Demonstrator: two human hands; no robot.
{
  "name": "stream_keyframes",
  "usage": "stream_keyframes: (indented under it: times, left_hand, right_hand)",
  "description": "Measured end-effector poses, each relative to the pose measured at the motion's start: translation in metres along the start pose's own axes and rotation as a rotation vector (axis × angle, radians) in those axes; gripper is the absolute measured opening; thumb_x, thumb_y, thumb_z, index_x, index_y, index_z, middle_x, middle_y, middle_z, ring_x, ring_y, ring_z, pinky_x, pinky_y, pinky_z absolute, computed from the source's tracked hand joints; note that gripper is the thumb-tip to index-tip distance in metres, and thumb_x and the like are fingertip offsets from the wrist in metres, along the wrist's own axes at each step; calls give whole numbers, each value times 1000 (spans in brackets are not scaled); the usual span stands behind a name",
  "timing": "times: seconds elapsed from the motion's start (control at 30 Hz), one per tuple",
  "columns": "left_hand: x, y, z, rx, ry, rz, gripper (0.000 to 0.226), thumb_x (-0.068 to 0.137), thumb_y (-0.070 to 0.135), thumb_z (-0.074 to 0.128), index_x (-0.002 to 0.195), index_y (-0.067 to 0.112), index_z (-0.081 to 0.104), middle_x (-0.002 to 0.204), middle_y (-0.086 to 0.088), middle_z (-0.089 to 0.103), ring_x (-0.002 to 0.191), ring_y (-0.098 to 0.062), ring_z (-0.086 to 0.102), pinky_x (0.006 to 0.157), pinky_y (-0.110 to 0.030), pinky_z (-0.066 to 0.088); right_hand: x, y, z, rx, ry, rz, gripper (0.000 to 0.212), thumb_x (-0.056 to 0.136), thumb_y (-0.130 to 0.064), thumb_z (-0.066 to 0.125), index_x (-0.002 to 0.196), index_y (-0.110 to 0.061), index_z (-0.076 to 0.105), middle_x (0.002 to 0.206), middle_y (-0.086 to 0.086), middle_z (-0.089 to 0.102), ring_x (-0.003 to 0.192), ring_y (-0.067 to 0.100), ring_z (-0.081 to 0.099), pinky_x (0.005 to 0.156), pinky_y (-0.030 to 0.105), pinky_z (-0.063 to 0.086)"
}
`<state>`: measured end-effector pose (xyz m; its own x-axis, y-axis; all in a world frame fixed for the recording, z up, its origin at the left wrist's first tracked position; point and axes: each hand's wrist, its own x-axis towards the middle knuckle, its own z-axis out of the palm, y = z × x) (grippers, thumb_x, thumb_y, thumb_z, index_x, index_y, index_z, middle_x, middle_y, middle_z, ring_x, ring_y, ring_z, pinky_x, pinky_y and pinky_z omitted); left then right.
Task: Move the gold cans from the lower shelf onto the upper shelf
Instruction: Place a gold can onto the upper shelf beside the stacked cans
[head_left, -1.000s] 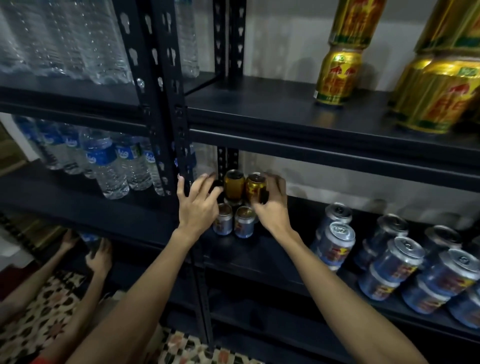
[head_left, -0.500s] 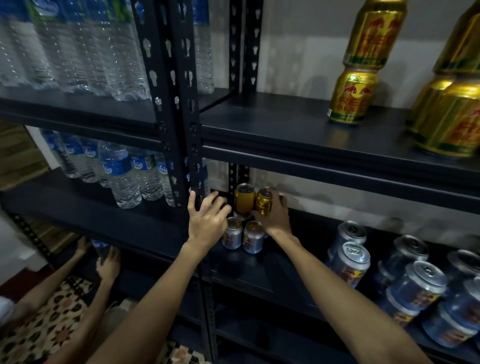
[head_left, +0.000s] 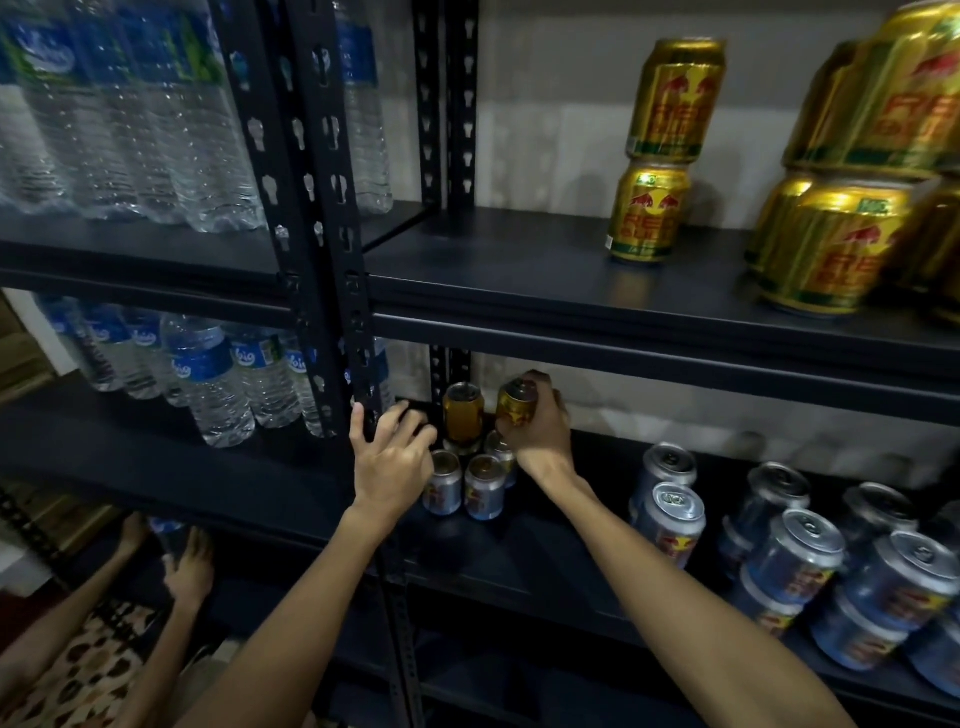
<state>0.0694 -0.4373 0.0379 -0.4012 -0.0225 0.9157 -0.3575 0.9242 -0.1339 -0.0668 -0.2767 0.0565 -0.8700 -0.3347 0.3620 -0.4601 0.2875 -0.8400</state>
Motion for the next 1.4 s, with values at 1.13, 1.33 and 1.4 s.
stream_keyframes:
  times: [1.13, 1.33, 1.4]
  left_hand:
    - [221, 59, -116, -447, -288, -274, 32, 96, 26, 45, 125, 23, 56, 98, 1, 72, 87, -27, 63, 74, -34, 30]
    - [222, 57, -117, -419, -369, -329, 30, 96, 30, 42, 122, 28, 58, 110, 5, 70, 99, -25, 61, 75, -34, 30]
    - [223, 59, -117, -414, -370, -330, 30, 96, 28, 42, 121, 27, 60, 109, 5, 69, 100, -23, 59, 75, -33, 29]
  right_hand:
    - [4, -199, -220, -12, -19, -375, 57, 81, -18, 80, 129, -35, 55, 118, -15, 63, 106, 6, 65, 92, 36, 60]
    - [5, -192, -216, -33, 18, -315, 66, 84, -19, 78, 137, -39, 44, 124, -11, 62, 110, 5, 63, 96, 37, 58]
    - [-2, -191, -210, -41, 81, -324, 70, 84, -22, 78, 139, -42, 41, 121, -14, 62, 105, 3, 65, 94, 34, 58]
